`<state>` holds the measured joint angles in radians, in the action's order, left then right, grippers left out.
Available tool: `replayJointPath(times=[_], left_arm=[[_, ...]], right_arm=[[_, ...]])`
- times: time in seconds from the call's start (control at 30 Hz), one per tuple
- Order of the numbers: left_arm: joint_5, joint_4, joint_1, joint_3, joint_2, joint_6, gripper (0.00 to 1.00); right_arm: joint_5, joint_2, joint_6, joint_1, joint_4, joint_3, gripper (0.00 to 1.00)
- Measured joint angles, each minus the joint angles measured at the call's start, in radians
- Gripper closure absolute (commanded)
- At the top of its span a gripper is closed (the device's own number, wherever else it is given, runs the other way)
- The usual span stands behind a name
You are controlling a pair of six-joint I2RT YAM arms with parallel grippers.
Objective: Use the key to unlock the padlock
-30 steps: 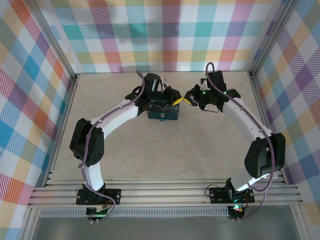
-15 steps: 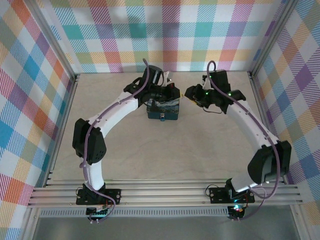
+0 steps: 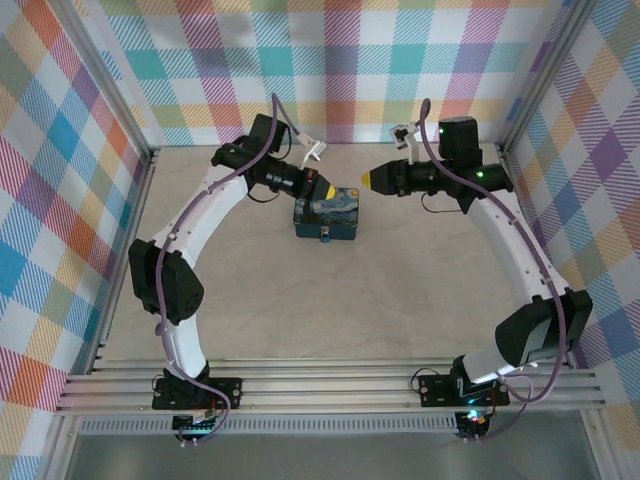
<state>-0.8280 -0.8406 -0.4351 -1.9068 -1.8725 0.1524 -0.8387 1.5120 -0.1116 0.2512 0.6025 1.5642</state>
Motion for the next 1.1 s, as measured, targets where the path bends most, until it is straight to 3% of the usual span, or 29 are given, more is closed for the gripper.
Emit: replayJointPath(times=[0.17, 0.4, 0.73, 0.87, 1.1], left_arm=[[-0.094, -0.077, 0.002, -0.055, 0.004, 0.122, 1.00], [-0.174, -0.120, 0.002, -0.063, 0.011, 0.184, 1.00], [-0.232, -0.150, 0.006, -0.065, 0.011, 0.212, 1.00], [-0.240, -0.154, 0.007, -0.065, 0.011, 0.213, 1.00], [-0.252, -0.160, 0.020, -0.065, 0.011, 0.219, 1.00]], right_arm=[[-0.082, 0.057, 0.042, 0.019, 0.031, 0.040, 0.60], [-0.188, 0.093, 0.101, 0.039, 0.084, 0.061, 0.58], [-0.184, 0.158, 0.200, 0.085, 0.174, 0.090, 0.60], [-0.181, 0.187, 0.231, 0.101, 0.209, 0.122, 0.68], [-0.193, 0.222, 0.281, 0.113, 0.285, 0.182, 0.94]])
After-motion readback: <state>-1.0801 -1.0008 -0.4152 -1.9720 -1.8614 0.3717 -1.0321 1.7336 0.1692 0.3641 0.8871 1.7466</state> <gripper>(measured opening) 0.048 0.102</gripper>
